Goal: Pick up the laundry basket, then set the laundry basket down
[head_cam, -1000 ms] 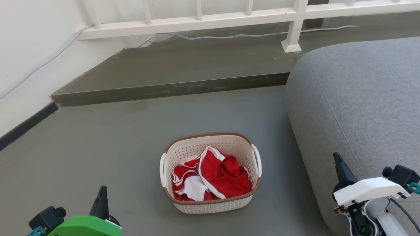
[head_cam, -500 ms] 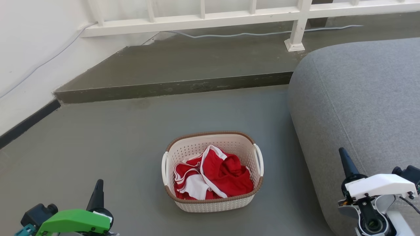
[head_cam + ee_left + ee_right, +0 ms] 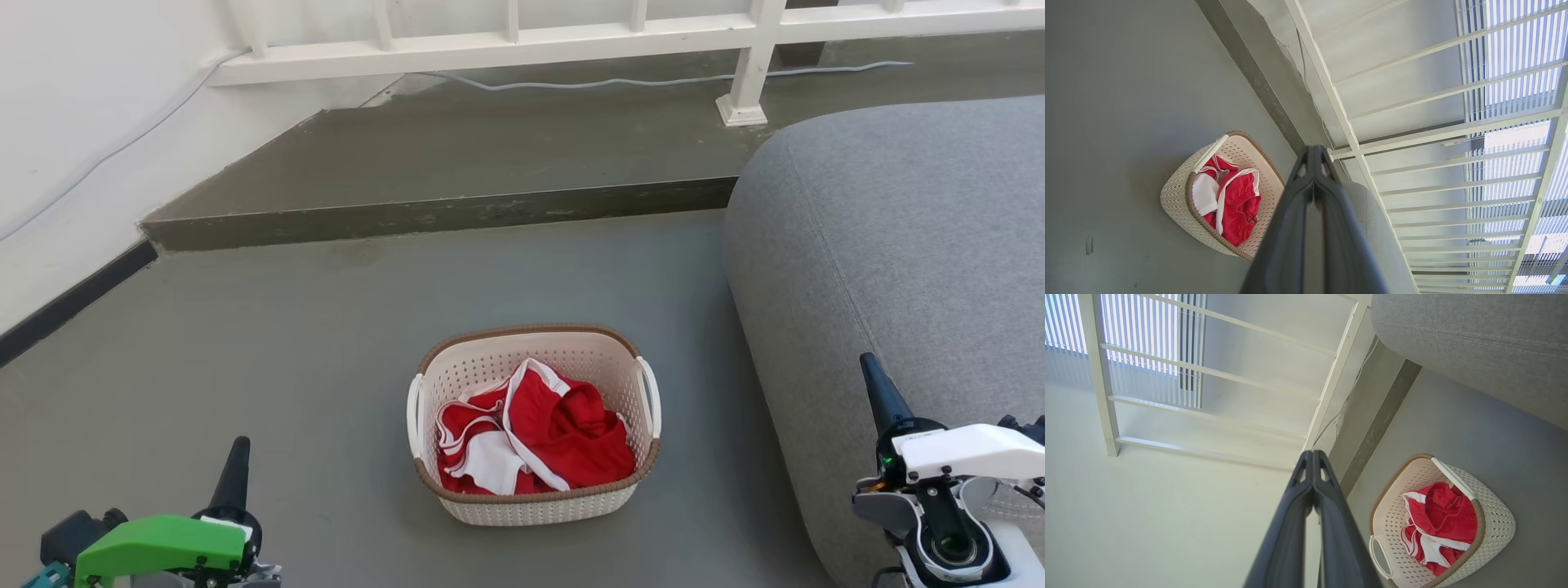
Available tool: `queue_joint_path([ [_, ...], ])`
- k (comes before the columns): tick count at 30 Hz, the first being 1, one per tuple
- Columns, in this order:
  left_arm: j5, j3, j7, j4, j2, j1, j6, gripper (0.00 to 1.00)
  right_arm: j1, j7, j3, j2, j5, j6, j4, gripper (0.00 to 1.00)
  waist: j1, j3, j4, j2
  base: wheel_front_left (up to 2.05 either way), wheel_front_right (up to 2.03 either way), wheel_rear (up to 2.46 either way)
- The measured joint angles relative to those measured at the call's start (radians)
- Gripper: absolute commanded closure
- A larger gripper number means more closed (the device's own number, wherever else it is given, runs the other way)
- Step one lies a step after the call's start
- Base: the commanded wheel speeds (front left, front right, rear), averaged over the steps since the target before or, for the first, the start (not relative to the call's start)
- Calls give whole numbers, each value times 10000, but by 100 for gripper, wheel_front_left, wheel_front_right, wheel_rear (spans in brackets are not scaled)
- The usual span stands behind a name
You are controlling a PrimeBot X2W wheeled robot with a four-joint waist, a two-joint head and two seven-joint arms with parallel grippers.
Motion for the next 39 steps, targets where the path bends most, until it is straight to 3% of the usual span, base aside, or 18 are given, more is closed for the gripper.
queue_joint_path([
  [24,-3241,629,717,297,15,-619,-654,100,-359,790,-1183,366,3143,616,104,100,0,91,207,0,0,0,0],
  [39,-3289,644,788,343,17,-625,-660,100,-388,815,-1235,397,3233,616,138,100,0,89,207,0,0,0,0],
])
